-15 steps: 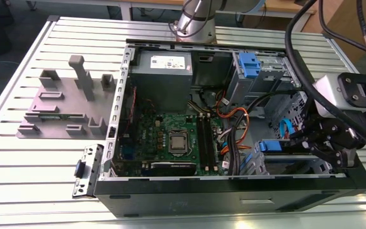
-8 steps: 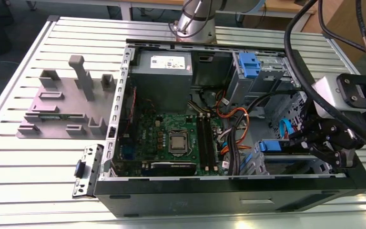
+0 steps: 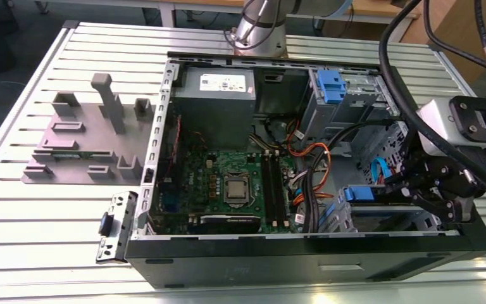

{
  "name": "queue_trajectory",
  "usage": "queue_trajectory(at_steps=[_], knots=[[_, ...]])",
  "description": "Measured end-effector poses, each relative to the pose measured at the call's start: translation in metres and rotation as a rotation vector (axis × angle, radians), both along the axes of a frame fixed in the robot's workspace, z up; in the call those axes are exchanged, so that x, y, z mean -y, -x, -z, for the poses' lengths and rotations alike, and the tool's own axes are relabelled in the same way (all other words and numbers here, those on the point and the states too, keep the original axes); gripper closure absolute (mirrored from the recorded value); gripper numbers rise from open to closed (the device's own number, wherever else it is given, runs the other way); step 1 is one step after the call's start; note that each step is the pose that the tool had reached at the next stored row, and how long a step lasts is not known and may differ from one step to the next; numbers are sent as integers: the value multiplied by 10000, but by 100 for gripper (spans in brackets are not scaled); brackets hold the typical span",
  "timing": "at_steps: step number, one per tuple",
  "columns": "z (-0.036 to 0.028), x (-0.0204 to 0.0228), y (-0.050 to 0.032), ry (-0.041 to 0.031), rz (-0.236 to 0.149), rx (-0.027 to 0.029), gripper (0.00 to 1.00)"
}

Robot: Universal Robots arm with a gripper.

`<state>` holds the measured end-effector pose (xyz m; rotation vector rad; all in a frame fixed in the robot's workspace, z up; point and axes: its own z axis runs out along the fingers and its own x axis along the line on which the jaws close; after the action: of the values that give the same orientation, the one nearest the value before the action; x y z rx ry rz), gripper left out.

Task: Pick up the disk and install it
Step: 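Insert the second disk wire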

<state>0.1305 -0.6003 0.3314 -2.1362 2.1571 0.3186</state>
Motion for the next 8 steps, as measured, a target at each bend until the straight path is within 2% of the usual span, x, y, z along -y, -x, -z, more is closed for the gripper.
queue_trajectory(at_steps=[8], knots=[[-1, 0, -6, -5, 0, -7, 82]])
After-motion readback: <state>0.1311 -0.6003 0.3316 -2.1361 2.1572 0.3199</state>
